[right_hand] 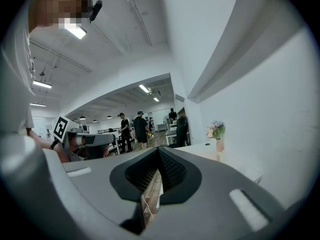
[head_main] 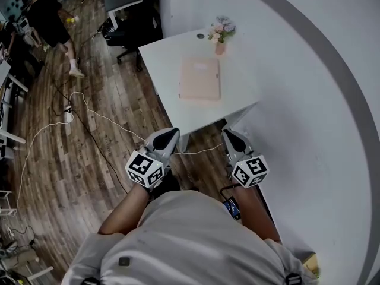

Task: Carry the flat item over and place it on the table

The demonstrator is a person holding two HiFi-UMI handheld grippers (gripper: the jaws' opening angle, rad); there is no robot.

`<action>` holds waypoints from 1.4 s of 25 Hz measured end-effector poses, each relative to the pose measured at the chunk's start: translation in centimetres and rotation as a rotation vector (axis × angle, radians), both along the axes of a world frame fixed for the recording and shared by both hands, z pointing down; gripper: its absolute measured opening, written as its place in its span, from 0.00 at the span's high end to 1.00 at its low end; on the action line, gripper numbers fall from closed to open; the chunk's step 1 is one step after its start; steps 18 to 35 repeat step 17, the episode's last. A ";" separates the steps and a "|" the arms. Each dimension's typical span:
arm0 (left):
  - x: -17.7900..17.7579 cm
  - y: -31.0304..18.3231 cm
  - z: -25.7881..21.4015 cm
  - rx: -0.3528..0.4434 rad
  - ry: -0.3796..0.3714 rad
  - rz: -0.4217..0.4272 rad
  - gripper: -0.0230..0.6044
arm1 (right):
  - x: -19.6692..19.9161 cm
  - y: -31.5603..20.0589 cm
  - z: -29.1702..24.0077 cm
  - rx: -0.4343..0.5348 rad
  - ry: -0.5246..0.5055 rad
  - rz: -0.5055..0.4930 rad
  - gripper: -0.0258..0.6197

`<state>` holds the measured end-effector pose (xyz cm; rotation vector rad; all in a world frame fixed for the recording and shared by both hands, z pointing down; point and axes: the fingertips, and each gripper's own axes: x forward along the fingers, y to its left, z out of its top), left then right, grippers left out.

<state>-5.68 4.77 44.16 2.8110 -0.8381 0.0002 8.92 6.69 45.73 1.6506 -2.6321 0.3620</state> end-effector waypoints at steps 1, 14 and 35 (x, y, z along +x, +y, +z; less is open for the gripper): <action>0.1 0.3 0.0 -0.001 0.001 -0.002 0.96 | 0.0 0.3 0.0 0.001 0.001 -0.002 0.95; 0.9 1.8 -0.2 0.000 0.002 -0.009 0.96 | 0.6 1.5 -0.6 0.011 -0.003 -0.010 0.95; 1.2 1.3 -0.1 -0.003 0.000 -0.017 0.96 | 1.1 1.2 -0.4 0.007 -0.008 -0.012 0.95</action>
